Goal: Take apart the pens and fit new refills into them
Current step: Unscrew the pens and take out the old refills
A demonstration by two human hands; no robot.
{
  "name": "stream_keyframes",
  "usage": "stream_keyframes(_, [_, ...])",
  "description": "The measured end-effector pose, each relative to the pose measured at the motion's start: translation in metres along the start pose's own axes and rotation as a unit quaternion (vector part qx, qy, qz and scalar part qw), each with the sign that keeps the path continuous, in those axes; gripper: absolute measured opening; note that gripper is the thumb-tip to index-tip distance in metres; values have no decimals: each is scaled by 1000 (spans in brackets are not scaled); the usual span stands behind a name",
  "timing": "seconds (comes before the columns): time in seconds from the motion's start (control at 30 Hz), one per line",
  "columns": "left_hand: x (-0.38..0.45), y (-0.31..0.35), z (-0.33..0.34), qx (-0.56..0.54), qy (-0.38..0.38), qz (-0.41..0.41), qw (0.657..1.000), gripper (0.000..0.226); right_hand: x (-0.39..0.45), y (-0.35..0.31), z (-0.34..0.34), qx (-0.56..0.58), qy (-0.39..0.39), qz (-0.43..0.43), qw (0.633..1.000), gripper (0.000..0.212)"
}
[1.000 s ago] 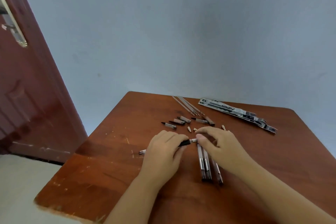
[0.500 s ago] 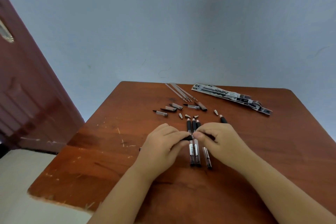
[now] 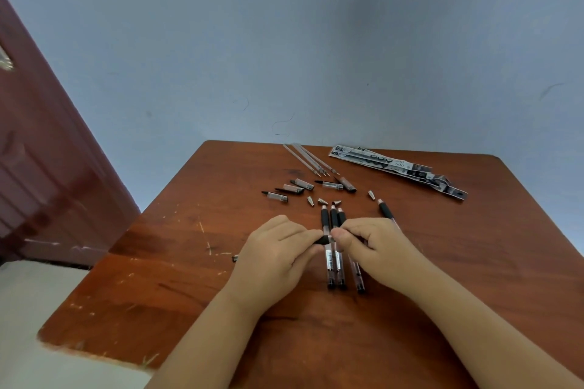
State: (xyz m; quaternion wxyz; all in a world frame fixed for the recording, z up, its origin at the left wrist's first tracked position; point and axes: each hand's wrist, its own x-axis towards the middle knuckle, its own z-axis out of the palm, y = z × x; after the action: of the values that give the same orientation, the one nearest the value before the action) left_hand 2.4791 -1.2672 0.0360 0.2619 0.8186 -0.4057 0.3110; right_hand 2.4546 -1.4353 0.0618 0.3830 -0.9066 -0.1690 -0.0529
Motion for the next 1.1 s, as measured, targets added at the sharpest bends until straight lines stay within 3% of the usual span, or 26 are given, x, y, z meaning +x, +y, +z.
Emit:
stream_keyframes(0.17, [0, 3, -1, -56, 6, -32, 998, 45, -2, 2, -3, -6, 12, -41, 999, 23])
stream_keyframes(0.33, [0, -1, -1, -11, 14, -33, 999, 28, -1, 5, -4, 10, 20, -72, 997, 27])
stream_keyframes(0.53, [-1, -2, -4, -1, -4, -32, 999, 25, 0, 3, 1, -7, 49, -67, 997, 46])
stream_keyframes(0.67, [0, -3, -4, 3, -6, -33, 999, 24, 0, 7, 4, -3, 54, -94, 994, 25])
stream_keyframes(0.8, [0, -3, -4, -1, 0, -31, 1000, 24, -1, 3, 4, 19, 52, -62, 997, 26])
stream_keyframes(0.9, [-1, -3, -3, 7, -10, -29, 1000, 24, 1, 6, 6, -9, 53, -71, 996, 43])
stream_keyframes(1.0, [0, -3, -4, 8, -15, -36, 999, 25, -1, 5, 4, 2, 60, -82, 995, 25])
stream_keyframes(1.1, [0, -2, -5, 4, -19, -42, 999, 24, -2, -1, 4, 45, 52, -47, 997, 37])
